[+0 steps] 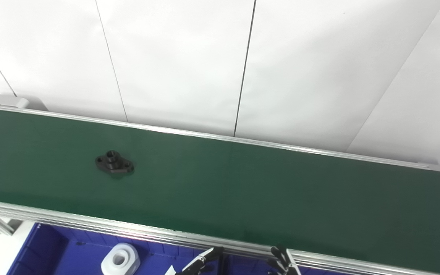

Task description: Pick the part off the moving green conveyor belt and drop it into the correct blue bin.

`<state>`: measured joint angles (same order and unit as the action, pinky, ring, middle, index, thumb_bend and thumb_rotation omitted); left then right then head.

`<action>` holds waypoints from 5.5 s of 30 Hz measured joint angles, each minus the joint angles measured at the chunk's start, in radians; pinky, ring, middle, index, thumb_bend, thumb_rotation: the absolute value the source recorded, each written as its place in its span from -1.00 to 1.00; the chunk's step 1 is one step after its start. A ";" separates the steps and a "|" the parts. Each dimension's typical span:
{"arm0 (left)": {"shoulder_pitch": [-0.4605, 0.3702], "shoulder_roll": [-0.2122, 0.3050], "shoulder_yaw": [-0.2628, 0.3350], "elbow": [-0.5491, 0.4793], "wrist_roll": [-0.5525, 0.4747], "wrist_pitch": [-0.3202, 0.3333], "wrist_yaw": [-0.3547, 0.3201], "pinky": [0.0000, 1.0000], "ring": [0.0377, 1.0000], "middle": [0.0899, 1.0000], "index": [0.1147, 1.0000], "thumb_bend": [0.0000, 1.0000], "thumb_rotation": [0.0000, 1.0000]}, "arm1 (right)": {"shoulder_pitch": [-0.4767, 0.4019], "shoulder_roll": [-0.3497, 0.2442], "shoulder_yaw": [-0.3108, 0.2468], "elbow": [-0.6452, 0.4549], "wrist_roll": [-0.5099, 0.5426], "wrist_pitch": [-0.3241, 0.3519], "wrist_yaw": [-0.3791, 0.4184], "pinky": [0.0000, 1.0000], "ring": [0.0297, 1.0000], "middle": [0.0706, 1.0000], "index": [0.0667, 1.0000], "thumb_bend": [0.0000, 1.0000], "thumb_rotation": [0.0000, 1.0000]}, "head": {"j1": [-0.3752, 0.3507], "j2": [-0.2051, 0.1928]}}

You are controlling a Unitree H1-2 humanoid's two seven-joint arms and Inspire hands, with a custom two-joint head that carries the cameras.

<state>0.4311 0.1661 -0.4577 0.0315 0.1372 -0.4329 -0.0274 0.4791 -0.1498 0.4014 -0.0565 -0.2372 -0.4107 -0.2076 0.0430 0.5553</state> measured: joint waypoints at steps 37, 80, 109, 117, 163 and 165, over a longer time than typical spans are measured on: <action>0.012 -0.013 -0.006 -0.035 0.000 0.000 0.002 0.71 0.81 0.79 0.73 0.66 0.67 | -0.528 0.093 -0.101 -0.200 -0.474 0.391 0.296 0.30 0.58 0.66 0.61 0.89 0.48 | -0.012 0.029; -0.006 -0.048 -0.072 -0.015 0.049 0.000 0.059 0.73 0.84 0.83 0.80 0.54 0.62 | -0.961 0.208 0.132 0.408 -0.745 0.600 0.254 0.21 0.47 0.58 0.67 0.87 0.41 | 0.044 0.038; -0.012 -0.054 -0.075 -0.018 0.050 0.000 0.072 0.74 0.85 0.85 0.80 0.51 0.59 | -0.969 0.201 0.231 0.600 -0.729 0.574 0.111 -0.06 0.11 0.25 0.52 0.69 0.29 | 0.094 0.049; -0.011 -0.056 -0.073 -0.019 0.051 0.000 0.071 0.75 0.87 0.87 0.81 0.49 0.58 | -0.990 0.182 0.242 0.673 -0.695 0.517 0.028 -0.12 0.07 0.23 0.46 0.44 0.36 | 0.106 0.046; 0.043 -0.084 -0.016 -0.087 0.068 0.013 0.011 0.81 0.88 0.86 0.82 0.50 0.47 | -0.963 0.147 0.339 0.552 -0.748 0.607 0.002 -0.86 -0.80 -0.71 -0.10 0.02 -0.77 | 0.055 0.103; 0.043 -0.085 -0.014 -0.087 0.067 0.012 0.008 0.85 0.90 0.89 0.84 0.49 0.47 | -0.932 0.144 0.326 0.506 -0.739 0.607 0.019 -0.86 -0.80 -0.71 -0.10 0.02 -0.77 | 0.022 0.117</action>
<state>0.4741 0.0808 -0.4713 -0.0558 0.2046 -0.4205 -0.0192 -0.4527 -0.0053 0.7273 0.4493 -0.9760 0.1958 -0.1881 0.0646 0.6718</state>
